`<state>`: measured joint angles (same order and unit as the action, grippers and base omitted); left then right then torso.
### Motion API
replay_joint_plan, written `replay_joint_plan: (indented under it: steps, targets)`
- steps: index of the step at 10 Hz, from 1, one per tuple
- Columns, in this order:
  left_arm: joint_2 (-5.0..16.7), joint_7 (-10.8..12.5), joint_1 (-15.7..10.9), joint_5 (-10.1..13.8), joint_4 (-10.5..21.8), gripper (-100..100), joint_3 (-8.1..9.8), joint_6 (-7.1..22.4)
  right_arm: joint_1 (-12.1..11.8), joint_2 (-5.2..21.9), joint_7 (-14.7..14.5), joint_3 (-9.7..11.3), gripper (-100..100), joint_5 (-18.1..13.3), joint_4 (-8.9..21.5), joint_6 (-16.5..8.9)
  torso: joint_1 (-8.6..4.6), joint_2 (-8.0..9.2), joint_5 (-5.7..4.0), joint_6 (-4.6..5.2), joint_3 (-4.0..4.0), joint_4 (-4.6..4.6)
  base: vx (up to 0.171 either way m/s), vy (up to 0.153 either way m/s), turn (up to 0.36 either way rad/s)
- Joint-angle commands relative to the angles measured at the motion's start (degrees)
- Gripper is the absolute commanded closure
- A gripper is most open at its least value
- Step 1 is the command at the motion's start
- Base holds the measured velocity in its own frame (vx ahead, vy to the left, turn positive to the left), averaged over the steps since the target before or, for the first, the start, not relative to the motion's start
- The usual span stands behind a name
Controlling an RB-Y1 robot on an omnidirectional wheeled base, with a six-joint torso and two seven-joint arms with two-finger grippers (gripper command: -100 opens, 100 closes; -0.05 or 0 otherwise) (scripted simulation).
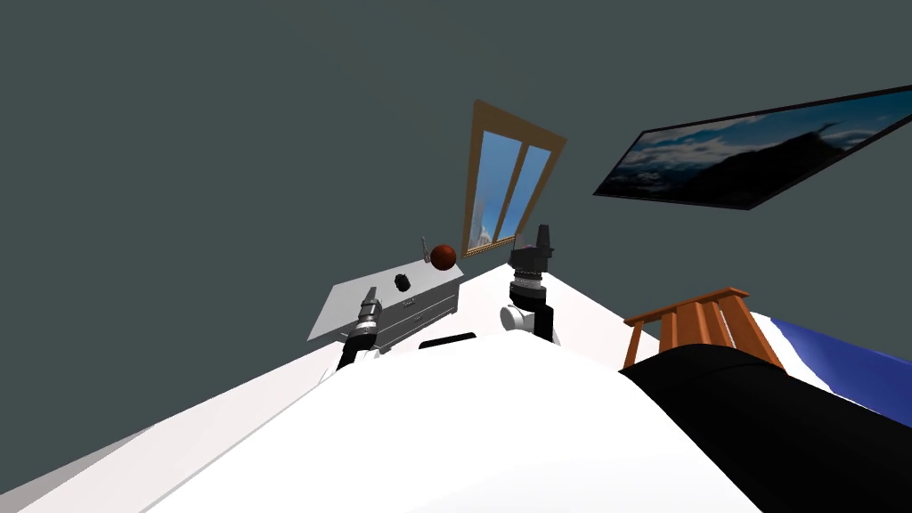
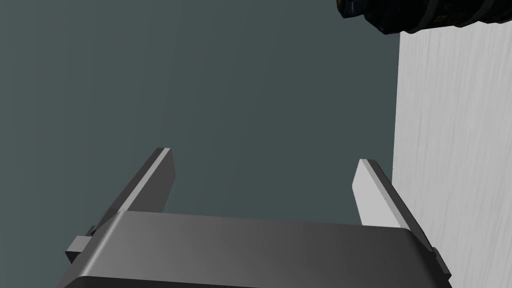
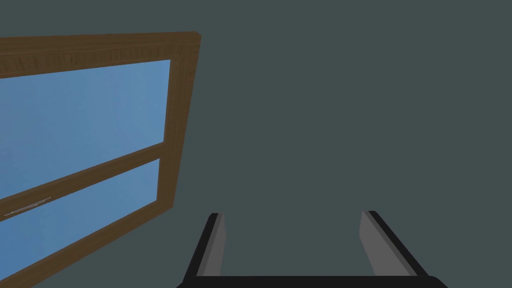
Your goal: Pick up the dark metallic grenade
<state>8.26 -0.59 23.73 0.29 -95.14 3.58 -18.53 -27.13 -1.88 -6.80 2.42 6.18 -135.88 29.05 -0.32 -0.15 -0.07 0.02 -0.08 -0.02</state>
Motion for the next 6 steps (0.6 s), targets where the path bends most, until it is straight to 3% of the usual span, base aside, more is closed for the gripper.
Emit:
replay_joint_plan:
  steps: [1,3,6]
  targets:
    - [-0.74,0.25,-0.61,0.27,1.64,-100,0.52,1.46,0.0,0.0,0.0,0.0,0,0.0,0.0,0.0,0.0,0.0,0.0,0.0,0.0,0.0,0.049,-0.058,-0.017]
    - [-1.34,0.41,-0.86,0.44,2.5,-100,0.81,2.15,0.0,0.0,0.0,0.0,0,0.0,0.0,0.0,0.14,0.04,0.03,0.0,0.01,0.0,0.021,-0.028,-0.013]
    - [-5.31,1.01,-1.89,1.03,5.26,-100,1.85,4.41,0.0,0.0,0.0,0.0,0,0.0,0.0,0.0,0.03,-0.08,0.01,0.0,-0.04,-0.02,0.063,-0.055,-0.029]
